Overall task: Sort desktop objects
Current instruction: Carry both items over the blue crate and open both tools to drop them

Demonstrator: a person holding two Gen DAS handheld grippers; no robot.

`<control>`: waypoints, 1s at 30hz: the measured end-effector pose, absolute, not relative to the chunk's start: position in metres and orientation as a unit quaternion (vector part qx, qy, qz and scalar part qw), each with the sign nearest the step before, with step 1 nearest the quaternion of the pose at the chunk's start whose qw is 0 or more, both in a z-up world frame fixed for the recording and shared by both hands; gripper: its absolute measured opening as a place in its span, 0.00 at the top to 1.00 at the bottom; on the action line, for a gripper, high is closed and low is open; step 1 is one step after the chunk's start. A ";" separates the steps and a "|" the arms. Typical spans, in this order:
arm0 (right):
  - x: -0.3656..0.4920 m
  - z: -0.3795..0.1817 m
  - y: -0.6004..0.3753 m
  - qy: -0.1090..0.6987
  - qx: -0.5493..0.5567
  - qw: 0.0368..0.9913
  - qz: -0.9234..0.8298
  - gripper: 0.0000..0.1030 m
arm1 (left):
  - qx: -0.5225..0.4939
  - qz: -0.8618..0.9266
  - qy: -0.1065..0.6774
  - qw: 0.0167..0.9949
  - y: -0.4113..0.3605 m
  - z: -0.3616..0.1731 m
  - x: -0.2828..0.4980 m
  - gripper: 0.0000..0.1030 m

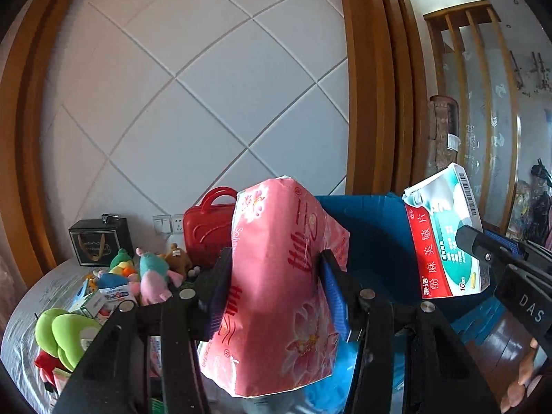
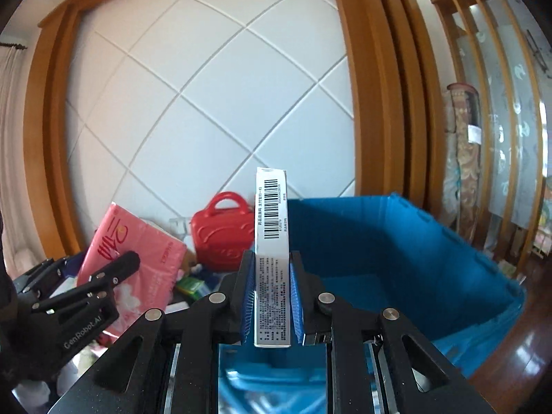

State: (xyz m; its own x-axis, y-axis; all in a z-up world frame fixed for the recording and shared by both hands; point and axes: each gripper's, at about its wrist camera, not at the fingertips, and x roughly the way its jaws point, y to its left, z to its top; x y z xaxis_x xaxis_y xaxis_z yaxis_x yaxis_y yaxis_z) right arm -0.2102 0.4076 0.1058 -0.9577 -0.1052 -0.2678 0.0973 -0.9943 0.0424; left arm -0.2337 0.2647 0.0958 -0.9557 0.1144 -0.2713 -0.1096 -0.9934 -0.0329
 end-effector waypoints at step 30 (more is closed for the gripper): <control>-0.332 0.032 0.624 0.015 0.313 0.031 -0.949 0.82 | -0.332 0.940 0.056 0.051 0.482 0.044 -0.341 0.46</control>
State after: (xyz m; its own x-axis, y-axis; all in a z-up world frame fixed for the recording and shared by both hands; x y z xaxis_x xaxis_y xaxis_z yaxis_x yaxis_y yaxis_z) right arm -0.3322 0.6236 0.0317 -0.8024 -0.0504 -0.5946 0.0687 -0.9976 -0.0081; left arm -0.3406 0.4818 0.0444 -0.7741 0.0578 -0.6304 -0.1323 -0.9886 0.0718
